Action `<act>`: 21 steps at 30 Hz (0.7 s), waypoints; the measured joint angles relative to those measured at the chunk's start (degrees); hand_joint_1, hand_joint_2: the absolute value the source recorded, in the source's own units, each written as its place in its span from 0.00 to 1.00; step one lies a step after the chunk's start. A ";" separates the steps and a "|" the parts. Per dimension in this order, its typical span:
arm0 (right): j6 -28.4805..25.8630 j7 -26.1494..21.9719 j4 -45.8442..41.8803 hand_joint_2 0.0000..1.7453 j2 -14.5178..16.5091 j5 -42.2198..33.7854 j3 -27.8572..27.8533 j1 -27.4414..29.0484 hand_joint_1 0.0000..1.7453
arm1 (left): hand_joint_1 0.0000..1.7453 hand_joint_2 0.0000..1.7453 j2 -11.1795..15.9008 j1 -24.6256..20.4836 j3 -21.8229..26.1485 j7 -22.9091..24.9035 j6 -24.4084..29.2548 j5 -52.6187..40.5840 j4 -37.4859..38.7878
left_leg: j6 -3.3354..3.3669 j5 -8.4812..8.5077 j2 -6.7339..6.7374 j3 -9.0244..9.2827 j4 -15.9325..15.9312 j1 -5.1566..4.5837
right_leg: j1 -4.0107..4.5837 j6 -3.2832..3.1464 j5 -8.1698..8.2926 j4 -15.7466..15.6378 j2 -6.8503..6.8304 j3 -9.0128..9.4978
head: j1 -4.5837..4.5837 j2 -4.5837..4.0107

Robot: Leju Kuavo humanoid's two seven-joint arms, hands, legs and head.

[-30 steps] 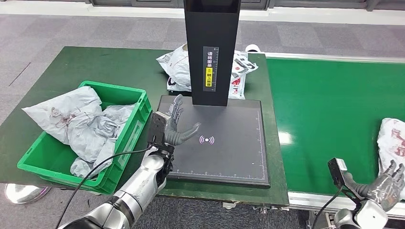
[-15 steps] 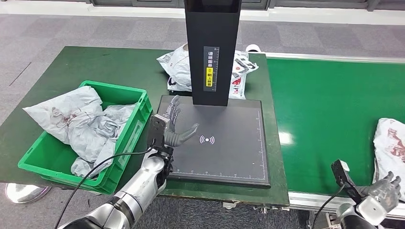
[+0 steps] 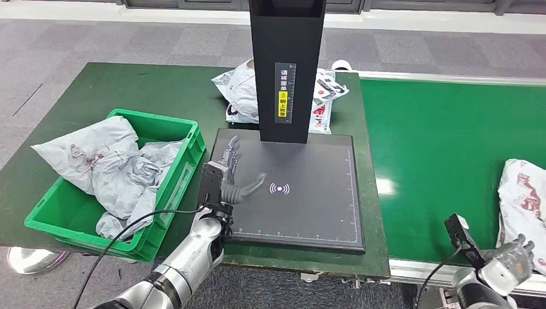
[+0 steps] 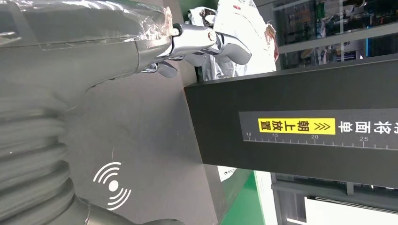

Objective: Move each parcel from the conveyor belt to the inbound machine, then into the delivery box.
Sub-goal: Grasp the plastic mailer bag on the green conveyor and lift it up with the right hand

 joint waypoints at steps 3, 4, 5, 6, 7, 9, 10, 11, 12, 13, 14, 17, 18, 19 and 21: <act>0.14 0.07 0.24 1.00 0.00 0.00 0.01 -0.20 0.00 | 0.00 1.00 0.01 0.31 0.03 0.00 0.01 0.00 -0.20 | 0.00 0.00 0.00 0.00 0.00 0.00 | 0.00 0.00 0.00 0.00 0.00 0.00 | 0.00 0.00; 0.16 0.07 0.31 1.00 0.00 0.00 0.01 -0.25 0.00 | 0.00 1.00 0.01 0.39 0.04 0.00 0.01 0.00 -0.25 | 0.00 0.00 0.00 0.00 0.00 0.00 | 0.00 0.00 0.00 0.00 0.00 0.00 | 0.00 0.00; 0.19 0.07 0.37 1.00 0.00 0.00 0.01 -0.27 0.00 | 0.00 1.00 0.01 0.45 0.05 0.00 0.02 0.00 -0.29 | 0.00 0.00 0.00 0.00 0.00 0.00 | 0.00 0.00 0.00 0.00 -0.01 0.00 | 0.00 0.00; 0.20 0.08 0.42 1.00 0.00 0.00 0.01 -0.29 0.00 | 0.00 1.00 0.00 0.49 0.05 0.00 0.02 0.00 -0.33 | 0.00 0.00 -0.01 0.00 0.00 0.00 | 0.00 0.00 0.00 0.00 -0.01 0.00 | 0.00 0.00; 0.22 0.14 0.45 1.00 0.00 -0.01 0.02 -0.29 0.00 | 0.00 1.00 0.01 0.53 0.05 0.00 0.02 0.01 -0.37 | 0.00 0.00 -0.01 0.00 0.00 0.00 | 0.00 0.00 0.00 0.00 -0.01 0.00 | 0.00 0.00; 0.39 0.54 0.49 1.00 0.00 -0.01 0.09 -0.30 0.00 | 0.00 1.00 0.02 0.59 0.10 0.00 0.02 0.04 -0.45 | 0.00 0.00 -0.01 0.00 0.00 0.00 | 0.00 0.00 0.00 0.00 -0.01 0.00 | 0.00 0.00; 0.56 0.85 0.50 1.00 0.00 -0.01 0.14 -0.31 0.00 | 0.00 1.00 0.02 0.62 0.16 0.00 0.01 0.10 -0.49 | 0.00 0.00 -0.01 0.00 0.00 0.00 | 0.00 0.00 0.00 0.00 -0.01 0.00 | 0.00 0.00; 0.75 1.26 0.50 1.00 0.00 -0.01 0.22 -0.33 0.00 | 0.00 1.00 0.02 0.65 0.26 0.02 -0.07 0.23 -0.54 | 0.00 0.00 -0.02 0.00 0.00 0.00 | 0.00 0.00 0.00 0.00 -0.01 0.00 | 0.00 0.00; 0.95 1.66 0.51 1.00 0.00 0.00 0.32 -0.36 0.00 | 0.00 1.00 0.02 0.68 0.38 0.05 -0.20 0.41 -0.57 | 0.00 0.00 -0.02 0.00 0.00 0.00 | 0.00 0.00 0.00 0.00 -0.01 0.00 | 0.00 0.00; 1.15 2.10 0.51 1.00 0.00 0.00 0.53 -0.40 0.00 | 0.00 1.00 0.02 0.70 0.53 0.09 -0.36 0.57 -0.61 | 0.00 0.00 -0.02 0.00 0.00 0.00 | 0.00 0.00 0.00 0.00 -0.01 0.00 | 0.00 0.00; 1.36 2.56 0.52 1.00 -0.01 0.00 0.81 -0.47 0.00 | 0.00 1.00 0.02 0.72 0.69 0.13 -0.54 0.69 -0.64 | 0.00 0.00 -0.02 0.00 0.00 0.00 | 0.00 0.00 0.00 0.00 -0.01 0.00 | 0.00 0.00; 2.00 3.60 0.55 1.00 -0.02 0.00 1.49 -0.83 0.00 | 0.00 1.00 0.01 0.72 0.98 0.15 -0.92 0.72 -0.68 | 0.00 0.01 -0.01 0.00 0.00 0.00 | 0.00 0.00 0.00 0.00 -0.01 0.00 | 0.00 0.00; 2.20 3.84 0.57 1.00 -0.03 0.00 1.64 -0.94 0.00 | 0.00 1.00 0.00 0.72 1.00 0.15 -1.05 0.72 -0.68 | 0.01 0.01 -0.01 0.01 0.00 0.00 | 0.00 0.00 0.00 0.00 -0.01 0.00 | 0.00 0.00; 2.41 4.04 0.59 1.00 -0.05 -0.01 1.81 -1.01 0.00 | 0.00 1.00 0.00 0.72 1.01 0.15 -1.16 0.72 -0.69 | 0.01 0.01 -0.01 0.01 0.00 0.00 | 0.00 0.00 0.00 0.00 -0.02 0.00 | 0.00 0.00; 2.92 4.21 0.68 1.00 -0.12 -0.02 2.11 -1.07 0.00 | 0.00 1.00 -0.02 0.71 1.03 0.17 -1.28 0.72 -0.69 | 0.01 0.01 -0.01 0.00 0.00 0.00 | 0.00 0.00 0.00 0.00 -0.02 0.00 | 0.00 0.00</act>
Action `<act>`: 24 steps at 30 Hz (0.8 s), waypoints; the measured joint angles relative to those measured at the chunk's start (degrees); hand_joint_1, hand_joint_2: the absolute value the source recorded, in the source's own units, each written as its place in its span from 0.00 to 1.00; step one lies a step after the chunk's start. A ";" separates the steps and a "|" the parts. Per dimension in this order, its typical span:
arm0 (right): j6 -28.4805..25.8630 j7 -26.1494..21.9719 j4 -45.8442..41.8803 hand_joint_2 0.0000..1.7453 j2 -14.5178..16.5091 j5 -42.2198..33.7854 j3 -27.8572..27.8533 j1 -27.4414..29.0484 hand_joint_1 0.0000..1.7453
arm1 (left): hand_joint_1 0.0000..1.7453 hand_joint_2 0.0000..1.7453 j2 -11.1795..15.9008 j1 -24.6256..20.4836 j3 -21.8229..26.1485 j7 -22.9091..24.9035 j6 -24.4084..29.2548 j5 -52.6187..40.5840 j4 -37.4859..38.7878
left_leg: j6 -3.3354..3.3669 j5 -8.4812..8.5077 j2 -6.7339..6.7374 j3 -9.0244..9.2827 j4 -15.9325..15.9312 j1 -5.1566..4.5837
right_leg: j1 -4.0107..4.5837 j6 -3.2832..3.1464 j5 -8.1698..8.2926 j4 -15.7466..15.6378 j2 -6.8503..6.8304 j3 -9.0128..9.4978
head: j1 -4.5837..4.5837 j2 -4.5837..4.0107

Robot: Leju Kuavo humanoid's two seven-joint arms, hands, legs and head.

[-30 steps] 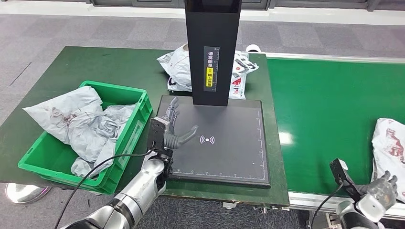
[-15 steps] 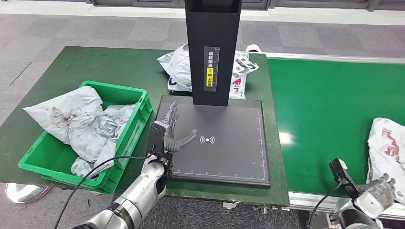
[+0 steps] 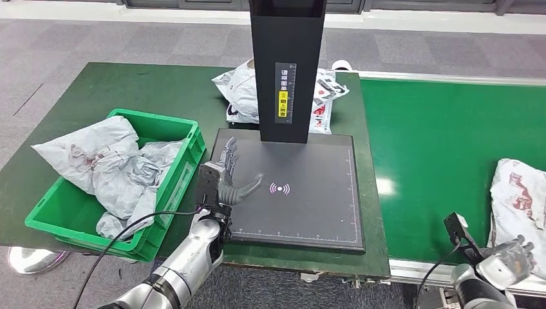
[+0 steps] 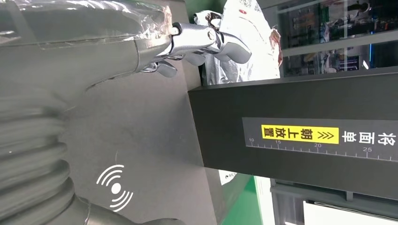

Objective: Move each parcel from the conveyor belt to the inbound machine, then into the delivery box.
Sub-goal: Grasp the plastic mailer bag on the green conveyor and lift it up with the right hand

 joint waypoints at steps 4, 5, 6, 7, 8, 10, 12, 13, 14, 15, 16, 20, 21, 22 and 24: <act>1.69 1.10 0.15 1.00 -0.05 -0.01 0.22 -0.26 0.00 | 0.00 1.00 -0.13 -0.05 0.01 0.17 -0.01 -0.10 0.02 | 0.00 0.00 0.00 0.00 0.00 0.00 | 0.00 0.00 0.00 0.00 0.00 0.00 | 0.00 0.00; 2.37 1.38 0.17 1.00 -0.05 -0.05 0.23 -0.41 0.00 | 0.00 1.00 -0.20 -0.07 0.01 0.15 -0.01 -0.13 0.03 | 0.00 0.00 0.01 0.00 0.00 0.00 | 0.00 0.00 0.00 0.00 0.00 0.01 | 0.00 0.00; 3.26 1.55 0.20 1.00 -0.05 -0.16 0.23 -0.57 0.00 | 0.00 1.00 -0.27 -0.08 0.01 0.07 -0.03 -0.19 0.04 | 0.00 0.00 0.01 0.01 0.00 0.00 | 0.00 0.00 0.00 0.00 0.00 0.01 | 0.00 0.00; 4.36 1.64 0.23 1.00 -0.05 -0.29 0.24 -0.73 0.15 | 0.00 1.00 -0.33 -0.09 0.01 -0.05 -0.06 -0.27 0.07 | 0.00 0.00 0.01 0.01 0.00 0.00 | 0.00 0.01 0.01 0.00 0.00 0.01 | 0.00 0.00; 5.58 1.57 0.26 1.00 -0.05 -0.49 0.24 -0.84 0.40 | 0.00 1.00 -0.39 -0.12 0.01 -0.18 -0.14 -0.36 0.10 | 0.00 0.00 0.01 0.02 0.00 0.00 | 0.00 0.02 0.01 0.00 0.01 0.02 | 0.00 0.00; 8.63 0.33 0.33 1.00 -0.05 -1.79 0.23 -0.93 0.90 | 0.00 1.00 -0.45 -0.27 0.01 -0.37 -0.60 -0.47 0.23 | 0.01 0.00 0.02 0.05 0.01 0.01 | 0.01 0.05 0.02 -0.02 0.01 0.05 | 0.00 0.00; 12.30 -2.14 0.38 1.00 -0.07 -4.37 0.12 -0.93 1.00 | 0.00 1.00 -0.44 -0.58 0.01 -0.42 -1.25 -0.49 0.32 | 0.03 -0.02 0.03 0.12 0.01 0.02 | 0.03 0.07 0.02 -0.07 0.04 0.12 | 0.00 0.00; 13.85 -3.27 0.39 1.00 -0.08 -5.55 -0.05 -0.92 1.00 | 0.00 1.00 -0.42 -0.78 0.01 -0.42 -1.52 -0.49 0.33 | 0.06 -0.03 0.04 0.18 0.01 0.03 | 0.05 0.09 0.02 -0.10 0.05 0.20 | 0.00 0.00; 14.92 -4.03 0.39 1.00 -0.09 -6.34 -0.26 -0.92 1.00 | 0.00 1.00 -0.40 -0.98 0.01 -0.39 -1.68 -0.49 0.33 | 0.09 -0.06 0.05 0.26 0.01 0.04 | 0.06 0.11 0.01 -0.12 0.06 0.29 | 0.00 0.00; 15.52 -4.45 0.39 1.00 -0.11 -6.75 -0.48 -0.90 1.00 | 0.00 1.00 -0.39 -1.16 0.01 -0.37 -1.80 -0.49 0.33 | 0.12 -0.08 0.06 0.33 0.01 0.05 | 0.06 0.14 -0.01 -0.15 0.05 0.38 | 0.00 0.00; 15.75 -4.61 0.39 1.00 -0.14 -6.96 -0.68 -0.88 1.00 | 0.00 1.00 -0.38 -1.29 0.01 -0.36 -1.85 -0.49 0.33 | 0.15 -0.09 0.06 0.38 0.02 0.06 | 0.06 0.18 -0.02 -0.16 0.03 0.46 | 0.00 0.00; 16.00 -4.74 0.39 1.00 -0.31 -7.19 -1.44 -0.86 1.00 | 0.00 1.00 -0.30 -1.41 0.01 -0.32 -1.91 -0.48 0.33 | 0.21 -0.06 0.05 0.45 0.03 0.06 | 0.06 0.27 0.01 -0.20 -0.01 0.59 | 0.00 0.00; 16.03 -4.91 0.39 1.00 -0.33 -7.26 -1.59 -0.86 1.00 | 0.00 1.00 -0.28 -1.41 0.01 -0.30 -1.90 -0.48 0.33 | 0.21 -0.06 0.05 0.45 0.03 0.06 | 0.06 0.27 0.02 -0.20 -0.01 0.60 | 0.00 0.00; 16.06 -5.07 0.39 1.00 -0.35 -7.32 -1.70 -0.86 1.00 | 0.00 1.00 -0.27 -1.41 0.01 -0.27 -1.89 -0.48 0.33 | 0.21 -0.06 0.05 0.46 0.04 0.06 | 0.06 0.28 0.02 -0.20 0.00 0.61 | 0.00 0.00; 16.10 -5.32 0.39 1.00 -0.36 -7.39 -1.83 -0.86 1.00 | 0.00 1.00 -0.27 -1.41 0.01 -0.23 -1.87 -0.48 0.33 | 0.21 -0.06 0.06 0.47 0.04 0.06 | 0.07 0.28 0.03 -0.20 0.01 0.62 | 0.00 0.00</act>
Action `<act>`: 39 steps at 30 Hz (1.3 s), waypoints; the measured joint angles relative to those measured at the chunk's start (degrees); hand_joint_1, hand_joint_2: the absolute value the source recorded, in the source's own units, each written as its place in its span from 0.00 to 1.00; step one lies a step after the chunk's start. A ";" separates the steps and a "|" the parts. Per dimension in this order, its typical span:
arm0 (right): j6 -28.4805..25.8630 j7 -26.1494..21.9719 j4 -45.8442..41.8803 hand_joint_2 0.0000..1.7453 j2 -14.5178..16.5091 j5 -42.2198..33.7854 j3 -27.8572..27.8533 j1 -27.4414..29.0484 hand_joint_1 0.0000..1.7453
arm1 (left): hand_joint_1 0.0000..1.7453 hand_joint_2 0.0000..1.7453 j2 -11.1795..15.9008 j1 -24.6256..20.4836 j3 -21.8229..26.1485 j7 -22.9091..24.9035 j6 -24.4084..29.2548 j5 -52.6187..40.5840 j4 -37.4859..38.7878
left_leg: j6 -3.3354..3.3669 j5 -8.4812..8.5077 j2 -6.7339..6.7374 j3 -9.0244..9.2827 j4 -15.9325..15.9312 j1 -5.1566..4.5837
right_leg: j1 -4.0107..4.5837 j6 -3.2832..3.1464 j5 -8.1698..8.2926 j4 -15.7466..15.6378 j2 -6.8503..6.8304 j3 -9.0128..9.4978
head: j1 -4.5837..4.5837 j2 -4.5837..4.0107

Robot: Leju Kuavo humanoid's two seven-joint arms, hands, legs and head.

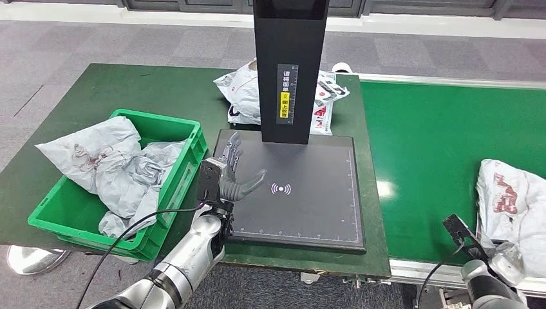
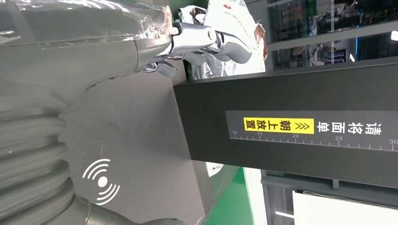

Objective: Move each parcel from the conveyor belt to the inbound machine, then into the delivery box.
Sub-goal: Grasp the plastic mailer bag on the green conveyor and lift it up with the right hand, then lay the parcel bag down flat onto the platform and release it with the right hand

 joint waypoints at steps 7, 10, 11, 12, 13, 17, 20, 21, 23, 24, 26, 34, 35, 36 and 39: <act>-6.72 -7.20 0.00 1.00 0.49 -0.19 -0.63 -0.01 1.00 | 0.00 1.00 0.69 0.54 0.18 1.62 1.95 -0.78 -1.25 | -0.03 -0.02 0.00 -0.05 -0.04 0.00 | 0.04 -0.01 0.00 0.04 0.02 -0.04 | 0.00 0.00; -12.99 -13.96 -0.07 1.00 1.81 -1.48 -0.65 -0.22 1.00 | 0.00 1.00 1.05 1.16 0.57 2.42 3.07 -1.34 -2.36 | -0.04 0.00 0.00 -0.10 -0.06 0.01 | 0.02 -0.02 -0.01 0.07 0.00 -0.08 | 0.00 0.00; -15.11 -16.92 -0.35 1.00 2.53 -2.68 -0.65 -0.33 1.00 | 0.00 1.00 1.14 1.45 0.79 2.58 3.32 -1.57 -2.78 | -0.05 0.02 -0.02 -0.12 -0.07 0.02 | 0.02 -0.02 -0.01 0.09 -0.03 -0.09 | 0.01 0.00; -17.52 -20.91 -0.87 1.00 3.38 -4.43 -0.63 -0.48 1.00 | 0.00 1.00 1.22 1.78 1.10 2.74 3.59 -1.85 -3.23 | -0.06 0.04 -0.03 -0.14 -0.07 0.03 | 0.02 -0.02 -0.01 0.10 -0.04 -0.10 | 0.01 0.00; -19.91 -25.58 -1.68 1.00 4.49 -6.66 -0.54 -0.65 1.00 | 0.00 1.00 1.30 2.13 1.47 2.91 3.86 -2.16 -3.72 | -0.07 0.06 -0.03 -0.15 -0.07 0.05 | 0.03 -0.03 -0.01 0.11 -0.03 -0.12 | 0.01 0.00; -21.90 -38.69 -8.95 1.00 10.45 -18.38 2.93 -0.53 1.00 | 0.00 1.00 1.41 3.08 3.02 3.01 4.36 -3.46 -5.59 | -0.13 0.09 0.03 -0.11 -0.08 0.11 | 0.05 -0.06 -0.01 0.12 0.06 -0.17 | 0.00 0.00; -20.56 -37.48 -17.34 1.00 14.47 -26.64 12.15 1.39 1.00 | 0.00 1.00 1.40 3.40 4.18 2.68 4.58 -4.12 -6.55 | -0.15 0.10 0.02 -0.12 -0.08 0.12 | 0.05 -0.08 -0.02 0.13 0.05 -0.22 | -0.02 0.00; -20.70 -36.03 -19.76 1.00 15.23 -28.78 15.75 2.01 1.00 | 0.00 1.00 1.40 3.44 4.49 2.63 4.61 -4.29 -6.80 | -0.15 0.10 0.01 -0.14 -0.08 0.12 | 0.05 -0.08 -0.03 0.13 0.04 -0.24 | -0.02 0.00; -21.32 -34.53 -23.35 1.00 15.97 -32.46 21.82 2.85 1.00 | 0.00 1.00 1.40 3.50 4.95 2.60 4.65 -4.52 -7.19 | -0.15 0.10 -0.04 -0.17 -0.08 0.12 | 0.05 -0.08 -0.03 0.12 0.00 -0.25 | -0.01 0.00; -21.55 -34.61 -24.71 1.00 16.09 -34.07 24.38 3.16 1.00 | 0.00 1.00 1.40 3.54 5.17 2.56 4.67 -4.60 -7.33 | -0.15 0.10 -0.06 -0.19 -0.07 0.11 | 0.04 -0.08 -0.03 0.12 -0.01 -0.25 | -0.01 0.00; -21.09 -35.70 -27.39 1.00 16.32 -36.31 28.90 3.96 1.00 | 0.00 1.00 1.41 3.61 5.58 2.42 4.75 -4.75 -7.58 | -0.15 0.10 -0.06 -0.21 -0.07 0.11 | 0.04 -0.07 -0.03 0.11 -0.01 -0.24 | -0.01 0.00; -9.45 -31.53 -42.67 1.00 19.11 -36.91 48.94 10.47 1.00 | 0.00 1.00 1.82 3.73 6.05 2.19 4.58 -4.20 -9.47 | -0.18 0.06 -0.03 -0.25 -0.09 0.12 | 0.06 -0.13 -0.08 0.11 0.04 -0.34 | -0.02 0.00; -7.58 -30.97 -43.60 1.00 19.26 -37.38 51.71 10.64 1.00 | 0.00 1.00 1.86 3.69 6.05 2.11 4.43 -3.96 -9.52 | -0.19 0.06 -0.03 -0.25 -0.09 0.12 | 0.08 -0.14 -0.09 0.11 0.04 -0.35 | -0.02 0.00; -5.80 -30.51 -44.22 1.00 19.36 -37.81 54.28 10.70 1.00 | 0.00 1.00 1.89 3.61 6.05 2.03 4.27 -3.77 -9.53 | -0.19 0.06 -0.03 -0.24 -0.09 0.13 | 0.09 -0.15 -0.10 0.11 0.03 -0.35 | -0.02 0.00; -1.52 -29.90 -44.77 1.00 19.41 -39.09 60.46 10.70 1.00 | 0.00 1.00 1.91 3.27 6.03 1.85 3.92 -3.35 -9.48 | -0.20 0.07 -0.03 -0.24 -0.09 0.15 | 0.10 -0.16 -0.10 0.11 0.02 -0.35 | -0.02 0.00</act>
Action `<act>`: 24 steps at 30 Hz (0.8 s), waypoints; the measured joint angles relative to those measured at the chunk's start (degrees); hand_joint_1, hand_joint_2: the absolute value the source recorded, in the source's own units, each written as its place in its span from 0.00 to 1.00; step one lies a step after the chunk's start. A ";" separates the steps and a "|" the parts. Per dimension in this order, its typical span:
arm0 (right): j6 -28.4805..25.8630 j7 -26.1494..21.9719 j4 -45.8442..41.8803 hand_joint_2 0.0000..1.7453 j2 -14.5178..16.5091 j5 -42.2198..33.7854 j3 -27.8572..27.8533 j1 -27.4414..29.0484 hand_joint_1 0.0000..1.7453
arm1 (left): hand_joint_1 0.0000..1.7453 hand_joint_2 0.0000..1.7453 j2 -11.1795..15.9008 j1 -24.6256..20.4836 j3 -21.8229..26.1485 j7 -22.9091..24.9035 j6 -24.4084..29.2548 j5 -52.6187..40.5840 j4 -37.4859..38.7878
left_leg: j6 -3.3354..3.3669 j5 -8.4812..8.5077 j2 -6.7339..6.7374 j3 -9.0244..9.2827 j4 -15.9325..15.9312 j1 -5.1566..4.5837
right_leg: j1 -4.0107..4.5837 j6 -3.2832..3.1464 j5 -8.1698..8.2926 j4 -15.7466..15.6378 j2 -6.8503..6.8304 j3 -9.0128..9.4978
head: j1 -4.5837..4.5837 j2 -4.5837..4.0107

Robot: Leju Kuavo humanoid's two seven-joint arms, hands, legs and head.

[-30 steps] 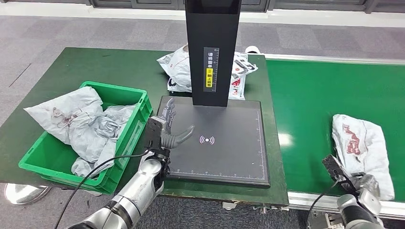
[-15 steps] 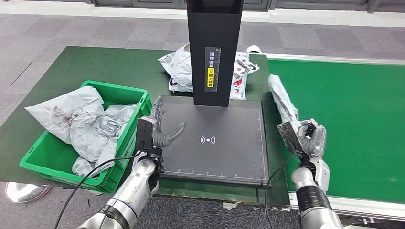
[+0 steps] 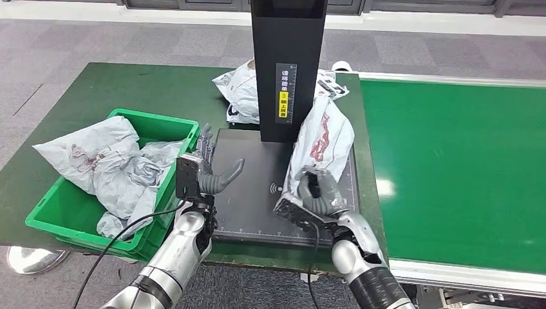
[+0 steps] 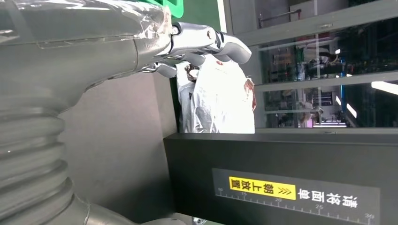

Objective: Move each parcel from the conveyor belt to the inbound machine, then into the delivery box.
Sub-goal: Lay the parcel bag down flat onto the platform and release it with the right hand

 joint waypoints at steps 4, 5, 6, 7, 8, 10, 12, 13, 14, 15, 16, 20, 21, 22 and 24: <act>4.44 0.55 0.22 1.00 -0.06 -1.49 6.03 -0.04 0.43 | 0.00 1.00 -0.01 -0.41 -0.22 -0.21 -0.19 0.37 0.22 | 0.00 0.00 0.00 0.00 0.01 -0.01 | -0.02 0.00 0.00 -0.01 0.01 0.00 | 0.00 0.00; 5.40 0.96 0.39 1.00 -0.11 -1.65 7.26 -0.06 0.22 | 0.00 1.00 -0.02 -0.52 -0.31 -0.23 -0.22 0.50 0.29 | 0.00 0.00 0.00 0.00 0.01 -0.01 | -0.02 0.00 0.00 -0.01 0.01 0.00 | 0.00 0.00; 6.07 1.41 0.59 1.00 -0.16 -1.83 8.32 -0.07 0.00 | 0.00 1.00 -0.05 -0.65 -0.40 -0.21 -0.26 0.63 0.35 | 0.00 0.00 0.00 0.00 0.02 -0.01 | -0.03 0.01 0.01 -0.01 0.01 0.00 | 0.00 0.00; 6.40 1.87 0.78 1.00 -0.23 -2.11 9.23 -0.07 0.00 | 0.00 1.00 -0.09 -0.79 -0.50 -0.16 -0.27 0.75 0.40 | 0.00 0.00 0.00 -0.01 0.02 -0.02 | -0.03 0.01 0.01 -0.02 0.00 0.00 | 0.00 0.00; 6.30 2.32 0.95 1.00 -0.30 -2.43 9.89 -0.06 0.00 | 0.00 1.00 -0.13 -0.90 -0.62 -0.12 -0.24 0.85 0.44 | 0.01 0.00 -0.01 -0.01 0.03 -0.02 | -0.04 0.01 0.01 -0.02 0.00 0.00 | 0.00 0.00; 5.19 3.14 1.11 1.00 -0.50 -3.03 10.56 -0.04 0.00 | 0.00 1.00 -0.20 -1.02 -0.99 0.01 -0.09 0.96 0.46 | 0.01 -0.01 -0.01 -0.01 0.03 -0.03 | -0.04 0.01 0.01 -0.02 0.00 0.00 | 0.00 0.00; 4.15 3.61 1.13 1.00 -0.80 -3.27 10.80 -0.12 0.00 | 0.00 1.00 -0.22 -1.03 -1.36 0.08 0.13 1.04 0.45 | 0.01 -0.01 -0.01 -0.01 0.03 -0.03 | -0.04 0.01 0.01 -0.02 0.00 0.00 | 0.00 0.00; 3.94 3.72 1.13 1.00 -0.96 -3.29 10.91 -0.16 0.00 | 0.00 1.00 -0.23 -1.03 -1.49 0.09 0.20 1.08 0.44 | 0.01 -0.01 0.00 -0.01 0.03 -0.03 | -0.04 0.01 0.01 -0.02 0.01 0.00 | 0.00 0.00; 3.84 3.81 1.13 1.00 -1.10 -3.30 11.03 -0.18 0.00 | 0.00 1.00 -0.24 -1.03 -1.60 0.10 0.23 1.11 0.44 | 0.00 -0.01 0.00 -0.01 0.03 -0.03 | -0.04 0.01 0.01 -0.02 0.02 0.00 | 0.00 0.00; 3.71 3.90 1.13 1.00 -1.24 -3.35 11.15 -0.18 0.00 | 0.00 1.00 -0.25 -1.03 -1.69 0.10 0.27 1.13 0.42 | 0.00 -0.01 0.00 0.00 0.03 -0.03 | -0.04 0.01 0.01 -0.02 0.02 0.00 | 0.00 0.00; 3.51 4.01 1.12 1.00 -1.34 -3.47 11.23 -0.17 0.00 | 0.00 1.00 -0.25 -1.03 -1.78 0.09 0.32 1.15 0.39 | 0.00 -0.01 0.00 0.00 0.03 -0.03 | -0.04 0.01 0.01 -0.02 0.01 0.00 | 0.00 0.00; 0.67 3.30 0.72 1.00 -2.09 -5.60 11.33 0.11 0.00 | 0.00 1.00 -0.25 -0.93 -1.98 -0.61 1.18 1.24 -0.19 | 0.00 -0.01 0.00 0.00 0.03 -0.02 | -0.03 0.01 0.01 -0.02 0.01 -0.01 | 0.00 0.00; -0.83 2.45 0.35 1.00 -2.38 -6.62 11.21 0.36 0.00 | 0.00 1.00 -0.24 -0.82 -2.10 -1.06 1.64 1.26 -0.53 | 0.00 -0.01 0.00 0.00 0.03 -0.02 | -0.04 0.01 0.01 -0.02 0.01 -0.01 | 0.00 0.00; -2.71 1.24 -0.12 1.00 -2.66 -7.89 10.93 0.67 0.00 | 0.00 1.00 -0.23 -0.68 -2.31 -1.55 2.14 1.16 -0.92 | 0.00 -0.01 0.00 0.00 0.03 -0.02 | -0.04 0.01 0.01 -0.02 0.01 0.00 | 0.00 0.00; -6.80 -1.86 -1.15 1.00 -3.01 -10.78 9.81 1.42 0.00 | 0.00 1.00 -0.22 -0.38 -3.01 -2.23 3.00 0.68 -1.59 | 0.01 -0.01 -0.01 -0.01 0.03 -0.03 | -0.04 0.01 0.01 -0.02 0.00 0.00 | 0.00 0.00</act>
